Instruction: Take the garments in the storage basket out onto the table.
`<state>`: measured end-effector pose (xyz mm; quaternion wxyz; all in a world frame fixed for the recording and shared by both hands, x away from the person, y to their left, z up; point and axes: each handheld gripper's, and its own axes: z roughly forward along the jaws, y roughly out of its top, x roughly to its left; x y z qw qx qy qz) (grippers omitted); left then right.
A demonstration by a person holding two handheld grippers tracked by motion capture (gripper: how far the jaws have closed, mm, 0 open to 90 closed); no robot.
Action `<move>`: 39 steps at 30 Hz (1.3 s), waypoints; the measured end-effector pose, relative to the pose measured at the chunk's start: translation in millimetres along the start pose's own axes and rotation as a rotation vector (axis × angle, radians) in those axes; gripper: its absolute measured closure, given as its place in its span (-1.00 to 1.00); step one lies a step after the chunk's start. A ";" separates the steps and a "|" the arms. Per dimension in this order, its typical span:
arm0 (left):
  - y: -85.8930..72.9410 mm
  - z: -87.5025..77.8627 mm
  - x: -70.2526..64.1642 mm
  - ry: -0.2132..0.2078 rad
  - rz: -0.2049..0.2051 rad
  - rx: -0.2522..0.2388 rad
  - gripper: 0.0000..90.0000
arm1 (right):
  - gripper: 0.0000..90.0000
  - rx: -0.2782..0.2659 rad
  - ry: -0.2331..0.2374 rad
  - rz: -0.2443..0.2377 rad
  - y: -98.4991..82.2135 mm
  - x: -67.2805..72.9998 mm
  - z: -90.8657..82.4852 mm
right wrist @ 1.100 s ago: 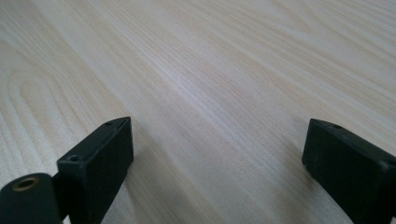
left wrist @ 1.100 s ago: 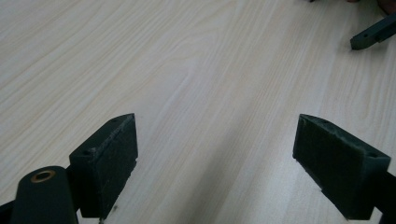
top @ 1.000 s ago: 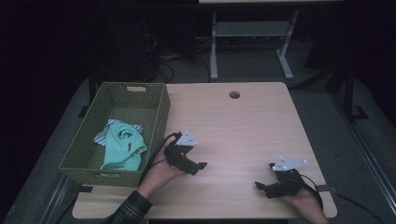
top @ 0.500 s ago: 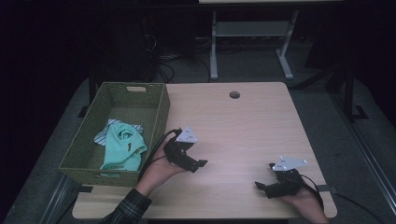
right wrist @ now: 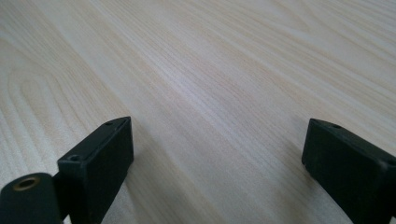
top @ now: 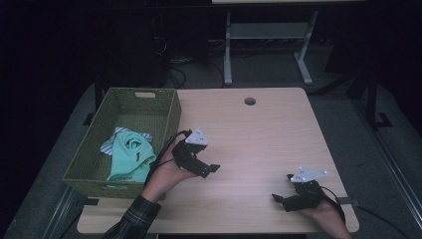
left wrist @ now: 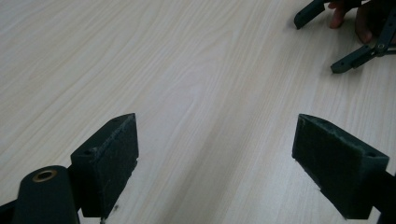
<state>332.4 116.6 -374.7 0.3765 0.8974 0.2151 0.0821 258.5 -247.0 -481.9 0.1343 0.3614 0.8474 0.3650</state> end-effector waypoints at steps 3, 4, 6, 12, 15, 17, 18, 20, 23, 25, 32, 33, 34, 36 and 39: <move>-1.7 -4.0 1.6 0.002 0.001 0.003 -0.69 | -0.81 0.000 0.000 0.000 0.0 0.0 0.0; -2.1 -6.2 2.8 0.000 0.000 0.012 -0.69 | -0.81 0.000 0.000 -0.001 0.0 0.0 0.0; -3.0 -9.7 4.6 0.007 -0.006 0.003 -0.69 | -0.81 0.000 0.000 0.000 0.0 0.0 0.0; -3.3 -19.2 9.4 0.020 -0.008 -0.008 -0.69 | -0.81 -0.001 -0.001 -0.002 0.0 -0.3 0.0; -4.1 -23.8 11.3 0.028 -0.010 -0.016 -0.69 | -0.81 -0.002 0.000 -0.003 0.0 -0.3 0.1; -4.6 -26.6 12.8 0.034 -0.018 -0.022 -0.69 | -0.81 -0.002 0.001 -0.004 0.0 -0.4 0.1; -4.9 -27.2 13.6 0.035 -0.018 -0.025 -0.69 | -0.81 -0.002 0.001 -0.003 0.0 -0.4 0.0; -5.6 -29.6 15.1 0.039 -0.024 -0.025 -0.69 | -0.81 -0.002 0.001 -0.002 0.0 -0.3 0.0; -6.7 -33.5 17.6 0.047 -0.031 -0.033 -0.69 | -0.81 -0.002 0.001 -0.002 0.0 -0.3 0.0; -7.4 -35.8 18.8 0.051 -0.031 -0.034 -0.69 | -0.81 -0.002 0.001 -0.004 0.0 -0.5 0.1; -9.9 -44.6 23.2 0.067 -0.046 -0.046 -0.69 | -0.81 -0.003 0.001 -0.005 0.0 -0.5 0.1; -10.3 -45.9 24.2 0.068 -0.047 -0.049 -0.69 | -0.81 -0.003 0.001 -0.005 0.0 -0.5 0.1; -10.7 -47.5 24.9 0.071 -0.049 -0.047 -0.69 | -0.81 -0.003 0.001 -0.004 0.0 -0.5 0.1; -11.8 -49.7 26.3 0.076 -0.059 -0.055 -0.69 | -0.81 -0.003 0.001 -0.004 0.0 -0.5 0.1; -13.6 -53.9 29.5 0.085 -0.059 -0.052 -0.69 | -0.81 -0.003 0.001 -0.005 0.0 -0.5 0.1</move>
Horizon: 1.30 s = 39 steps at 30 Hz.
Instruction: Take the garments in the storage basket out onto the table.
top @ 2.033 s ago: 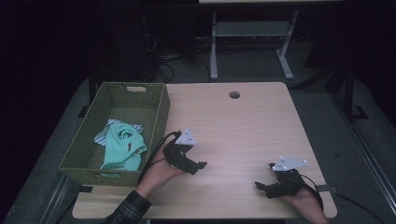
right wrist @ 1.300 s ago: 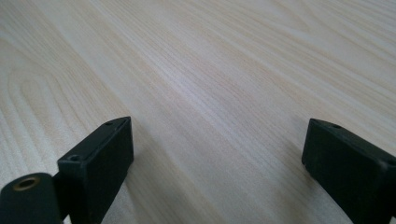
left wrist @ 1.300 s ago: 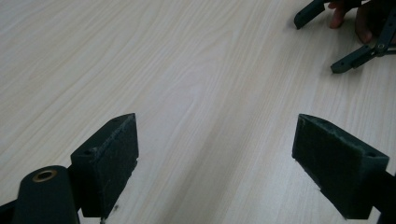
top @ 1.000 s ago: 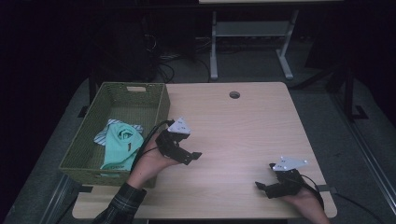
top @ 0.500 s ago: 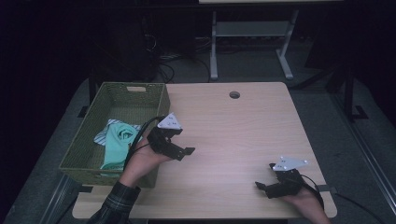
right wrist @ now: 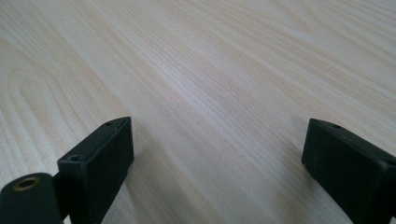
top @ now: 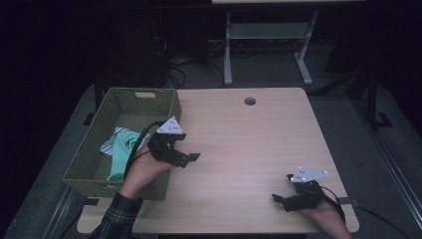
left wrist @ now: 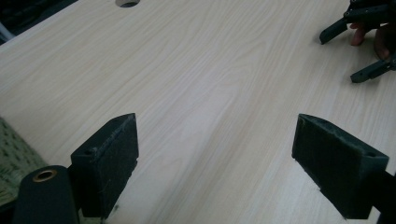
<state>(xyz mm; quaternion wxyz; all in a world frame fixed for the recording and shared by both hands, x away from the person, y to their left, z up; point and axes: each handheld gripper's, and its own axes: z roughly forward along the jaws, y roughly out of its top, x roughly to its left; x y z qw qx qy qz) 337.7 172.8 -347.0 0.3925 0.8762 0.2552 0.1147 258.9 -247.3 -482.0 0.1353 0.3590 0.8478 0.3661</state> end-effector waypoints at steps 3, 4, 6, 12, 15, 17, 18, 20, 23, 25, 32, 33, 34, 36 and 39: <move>-1.5 -4.4 3.6 0.009 -0.004 -0.003 -0.69 | -0.81 0.000 0.000 0.000 0.0 0.0 0.0; -2.0 -5.9 4.5 0.011 -0.012 -0.006 -0.69 | -0.81 0.000 0.000 0.001 0.0 0.0 0.0; -3.3 -9.0 7.0 0.018 -0.014 -0.007 -0.69 | -0.81 0.001 0.000 0.000 0.0 0.0 0.0; -6.7 -17.0 13.5 0.035 -0.028 -0.008 -0.69 | -0.81 0.000 0.000 0.001 0.0 0.1 0.0; -8.0 -20.5 15.7 0.041 -0.033 -0.016 -0.68 | -0.81 0.000 0.000 0.001 0.0 0.1 0.0; -8.7 -23.0 17.5 0.045 -0.034 -0.016 -0.68 | -0.81 0.000 0.000 0.001 0.0 0.1 0.0; -9.2 -24.3 18.3 0.046 -0.036 -0.018 -0.68 | -0.81 0.000 0.000 0.001 0.0 0.1 0.0; -10.2 -26.8 20.2 0.050 -0.041 -0.018 -0.68 | -0.81 0.000 0.000 0.001 0.0 0.1 0.0; -12.2 -30.2 23.2 0.059 -0.050 -0.021 -0.68 | -0.81 0.000 0.000 0.001 0.0 0.1 0.0; -13.3 -33.0 25.4 0.067 -0.053 -0.018 -0.68 | -0.81 0.000 0.000 0.001 0.0 0.1 0.0; -17.8 -42.8 32.9 0.083 -0.076 -0.033 -0.68 | -0.81 0.000 0.000 0.001 0.0 0.1 0.0; -18.6 -44.2 34.3 0.086 -0.075 -0.033 -0.68 | -0.81 0.000 0.000 0.001 0.0 0.1 -0.1; -19.6 -45.3 35.2 0.087 -0.082 -0.039 -0.68 | -0.81 0.000 0.000 0.001 0.0 0.0 0.0; -21.2 -47.7 37.4 0.093 -0.093 -0.043 -0.68 | -0.80 0.000 0.000 0.001 0.0 0.0 0.0; -24.0 -51.5 41.4 0.102 -0.098 -0.040 -0.68 | -0.81 0.001 0.000 0.001 0.0 0.0 -0.1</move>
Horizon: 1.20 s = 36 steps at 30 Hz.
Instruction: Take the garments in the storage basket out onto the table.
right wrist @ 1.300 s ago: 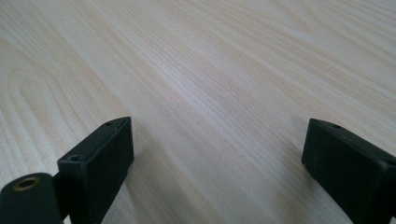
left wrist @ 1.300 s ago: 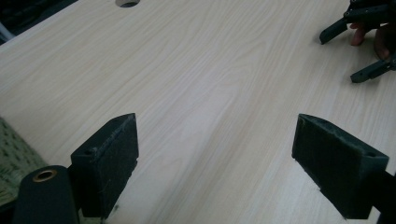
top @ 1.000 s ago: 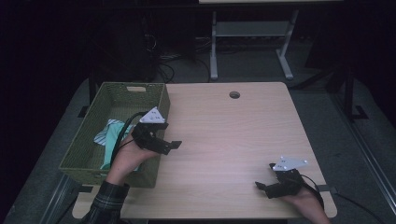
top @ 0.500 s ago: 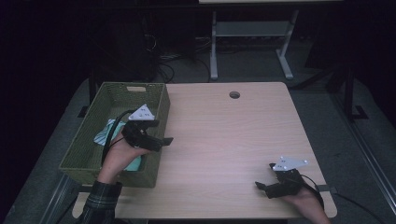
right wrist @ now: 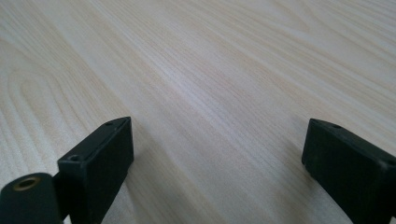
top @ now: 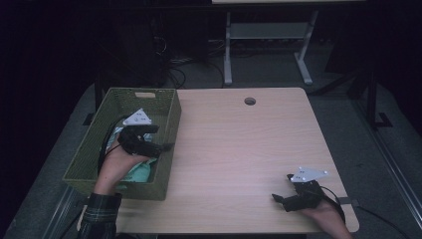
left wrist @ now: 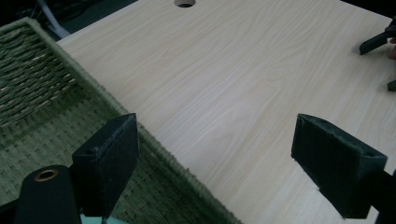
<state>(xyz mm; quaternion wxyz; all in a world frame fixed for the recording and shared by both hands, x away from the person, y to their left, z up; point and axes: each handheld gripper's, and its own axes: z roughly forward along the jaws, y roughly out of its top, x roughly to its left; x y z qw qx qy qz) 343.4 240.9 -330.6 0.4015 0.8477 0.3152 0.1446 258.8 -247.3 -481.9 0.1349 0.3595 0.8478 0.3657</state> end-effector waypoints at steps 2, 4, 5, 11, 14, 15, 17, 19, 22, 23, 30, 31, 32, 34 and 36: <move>-2.0 -2.0 3.3 0.007 -0.007 0.002 -0.68 | -0.80 -0.001 0.000 0.001 0.0 0.1 0.1; -4.3 -4.0 7.0 0.017 -0.015 0.006 -0.67 | -0.81 0.000 0.000 0.000 0.0 0.0 0.0; -5.1 -4.4 8.0 0.020 -0.021 0.004 -0.67 | -0.81 0.000 0.000 0.000 0.0 0.0 0.0; -10.8 -10.1 18.0 0.044 -0.035 0.001 -0.67 | -0.81 0.000 0.000 0.000 0.0 0.0 0.0; -13.2 -13.2 22.7 0.054 -0.042 -0.003 -0.67 | -0.81 -0.001 0.000 0.000 -0.1 0.0 0.1; -13.9 -14.3 24.4 0.058 -0.042 -0.002 -0.67 | -0.80 0.000 0.000 0.000 0.0 0.0 0.0; -15.6 -15.9 27.3 0.067 -0.048 -0.007 -0.67 | -0.80 0.000 0.000 0.000 0.0 0.0 0.0; -17.7 -17.6 30.5 0.074 -0.053 -0.005 -0.67 | -0.80 0.000 0.000 0.000 0.0 0.0 0.0; -20.2 -19.5 34.3 0.084 -0.058 -0.006 -0.67 | -0.80 -0.001 0.000 0.000 -0.1 0.0 0.1; -21.0 -20.2 35.5 0.084 -0.059 -0.009 -0.67 | -0.80 0.000 0.000 0.000 0.0 0.0 0.0; -28.2 -20.3 45.0 0.123 -0.069 0.013 -0.67 | -0.81 -0.001 0.000 0.000 0.0 0.0 0.0; -29.7 -19.3 46.4 0.128 -0.075 0.009 -0.67 | -0.81 0.000 0.000 0.000 0.0 -0.1 0.0; -31.0 -18.7 48.3 0.130 -0.075 0.014 -0.67 | -0.81 -0.002 0.001 0.003 0.0 0.1 0.1; -34.4 -16.5 51.5 0.134 -0.083 0.020 -0.67 | -0.80 -0.001 0.001 0.003 0.0 0.1 0.0; -37.3 -14.2 53.6 0.140 -0.086 0.024 -0.60 | -0.80 0.000 0.000 0.000 0.0 -0.1 0.0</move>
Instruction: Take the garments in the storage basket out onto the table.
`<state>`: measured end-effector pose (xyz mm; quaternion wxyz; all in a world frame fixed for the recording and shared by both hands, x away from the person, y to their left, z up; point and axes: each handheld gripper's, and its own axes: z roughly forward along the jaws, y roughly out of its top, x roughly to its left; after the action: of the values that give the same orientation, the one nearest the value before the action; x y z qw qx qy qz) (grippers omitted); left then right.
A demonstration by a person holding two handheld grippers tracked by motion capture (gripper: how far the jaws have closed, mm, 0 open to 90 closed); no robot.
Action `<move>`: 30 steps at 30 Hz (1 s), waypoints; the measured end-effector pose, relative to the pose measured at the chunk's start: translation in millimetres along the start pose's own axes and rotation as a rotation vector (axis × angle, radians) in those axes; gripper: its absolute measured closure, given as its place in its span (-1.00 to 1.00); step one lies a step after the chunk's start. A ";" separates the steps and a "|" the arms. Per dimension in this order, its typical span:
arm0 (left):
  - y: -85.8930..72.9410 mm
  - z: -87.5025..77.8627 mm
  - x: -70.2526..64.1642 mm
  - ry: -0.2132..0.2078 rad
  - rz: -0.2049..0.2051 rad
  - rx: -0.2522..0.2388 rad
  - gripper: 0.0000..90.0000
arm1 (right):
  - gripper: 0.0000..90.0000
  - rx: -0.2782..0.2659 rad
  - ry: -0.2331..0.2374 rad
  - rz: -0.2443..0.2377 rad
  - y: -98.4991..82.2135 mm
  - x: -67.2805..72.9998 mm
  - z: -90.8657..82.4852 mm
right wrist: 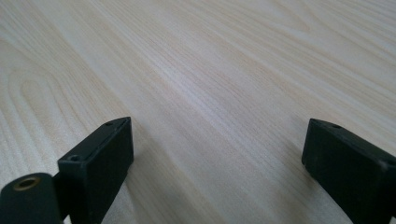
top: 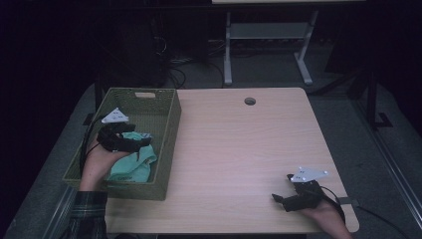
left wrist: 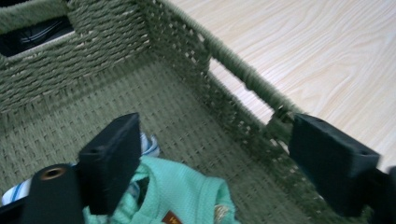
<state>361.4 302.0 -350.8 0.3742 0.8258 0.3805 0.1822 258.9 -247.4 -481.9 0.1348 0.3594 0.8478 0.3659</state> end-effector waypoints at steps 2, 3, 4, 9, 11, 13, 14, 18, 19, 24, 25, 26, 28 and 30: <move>-3.2 4.0 2.1 0.006 -0.004 0.016 -0.60 | -0.81 0.001 0.000 -0.001 0.0 -0.1 0.0; -4.7 6.1 3.0 0.010 -0.002 0.027 -0.60 | -0.80 0.000 -0.001 -0.001 0.0 0.0 0.0; -6.0 8.2 4.1 0.011 -0.004 0.032 -0.60 | -0.80 0.001 0.000 -0.001 0.0 0.0 0.0; -11.4 17.7 8.1 0.019 -0.006 0.058 -0.60 | -0.80 0.000 -0.001 0.001 0.0 0.2 0.1; -14.0 21.3 9.4 0.025 -0.008 0.071 -0.60 | -0.80 -0.001 -0.001 0.001 0.0 0.2 0.1; -16.4 24.3 10.5 0.029 -0.010 0.080 -0.60 | -0.80 0.000 0.000 0.001 0.0 0.2 0.0; -17.5 25.4 11.3 0.030 -0.010 0.085 -0.60 | -0.81 0.000 0.000 0.001 0.0 0.2 0.0; -22.6 31.6 13.8 0.032 -0.021 0.101 -0.60 | -0.81 0.000 -0.001 0.000 0.0 0.1 0.1; -22.6 31.6 13.8 0.032 -0.021 0.101 -0.60 | -0.81 0.000 -0.001 0.000 0.0 0.1 0.1; -29.1 39.6 16.2 0.022 -0.041 0.140 -0.60 | -0.81 0.000 -0.001 0.000 0.0 0.1 0.1; -29.6 40.5 16.7 0.024 -0.036 0.155 -0.60 | -0.80 0.000 -0.001 0.000 0.0 0.1 0.0; -30.3 41.3 17.1 0.024 -0.035 0.163 -0.60 | -0.80 0.000 -0.001 -0.001 0.0 0.1 0.1; -31.7 43.1 17.2 0.023 -0.043 0.173 -0.60 | -0.81 0.000 -0.001 -0.001 0.0 0.1 0.1; -32.6 44.7 17.7 0.023 -0.042 0.190 -0.60 | -0.81 0.000 -0.001 0.000 0.0 0.2 0.1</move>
<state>382.9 308.2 -404.4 0.2933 0.8472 0.4178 0.1469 258.8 -247.2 -482.0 0.1353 0.3594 0.8478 0.3658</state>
